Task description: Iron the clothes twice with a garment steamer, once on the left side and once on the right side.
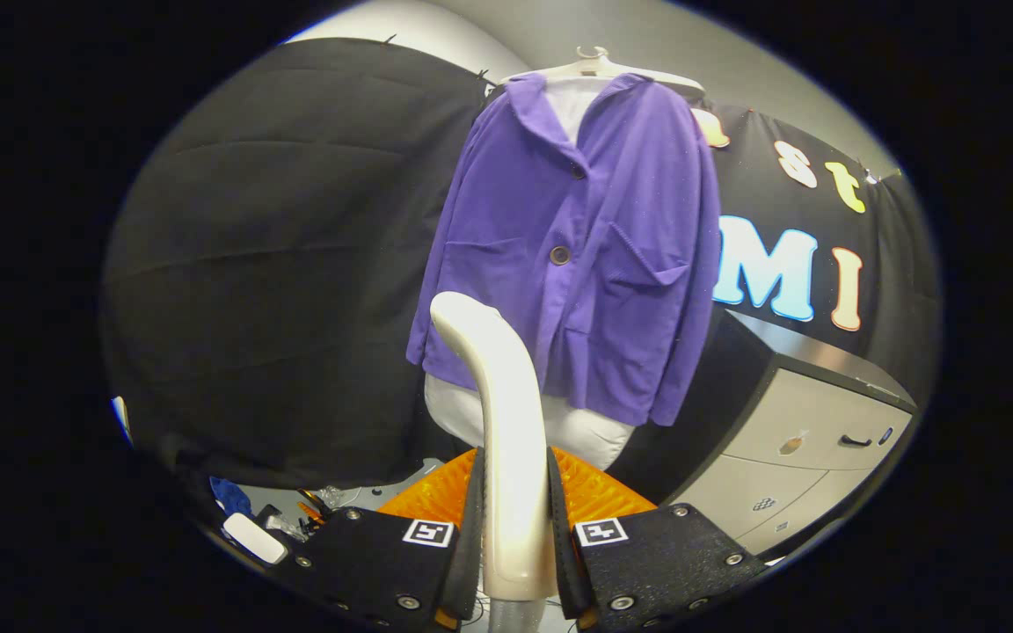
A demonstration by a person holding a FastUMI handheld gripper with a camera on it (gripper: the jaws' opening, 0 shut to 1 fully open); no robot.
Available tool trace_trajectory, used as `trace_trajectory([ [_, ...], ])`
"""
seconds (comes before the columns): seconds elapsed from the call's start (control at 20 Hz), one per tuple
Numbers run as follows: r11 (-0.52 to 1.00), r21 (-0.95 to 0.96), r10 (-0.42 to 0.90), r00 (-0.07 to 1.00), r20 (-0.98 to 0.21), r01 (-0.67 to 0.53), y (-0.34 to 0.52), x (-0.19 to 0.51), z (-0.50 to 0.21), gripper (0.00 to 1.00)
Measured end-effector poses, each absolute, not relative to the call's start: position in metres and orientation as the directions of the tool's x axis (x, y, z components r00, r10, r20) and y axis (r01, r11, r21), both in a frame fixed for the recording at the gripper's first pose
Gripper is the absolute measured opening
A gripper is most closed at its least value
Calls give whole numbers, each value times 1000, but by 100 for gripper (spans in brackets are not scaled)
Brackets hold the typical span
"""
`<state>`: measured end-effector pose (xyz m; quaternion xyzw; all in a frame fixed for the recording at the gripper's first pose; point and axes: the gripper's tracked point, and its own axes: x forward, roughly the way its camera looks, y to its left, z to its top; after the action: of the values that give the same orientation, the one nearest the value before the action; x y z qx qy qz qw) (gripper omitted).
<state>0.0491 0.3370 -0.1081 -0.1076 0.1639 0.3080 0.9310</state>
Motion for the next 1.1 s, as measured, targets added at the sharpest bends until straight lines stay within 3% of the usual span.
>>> trace_trajectory([
  [0.6,947,-49,301,931,-208,-317,108,42,-1,36],
  [0.9,975,-1,222,967,-126,-224,22,4,27,36],
  [1.1,980,8,197,971,-139,-197,-15,-19,23,36],
])
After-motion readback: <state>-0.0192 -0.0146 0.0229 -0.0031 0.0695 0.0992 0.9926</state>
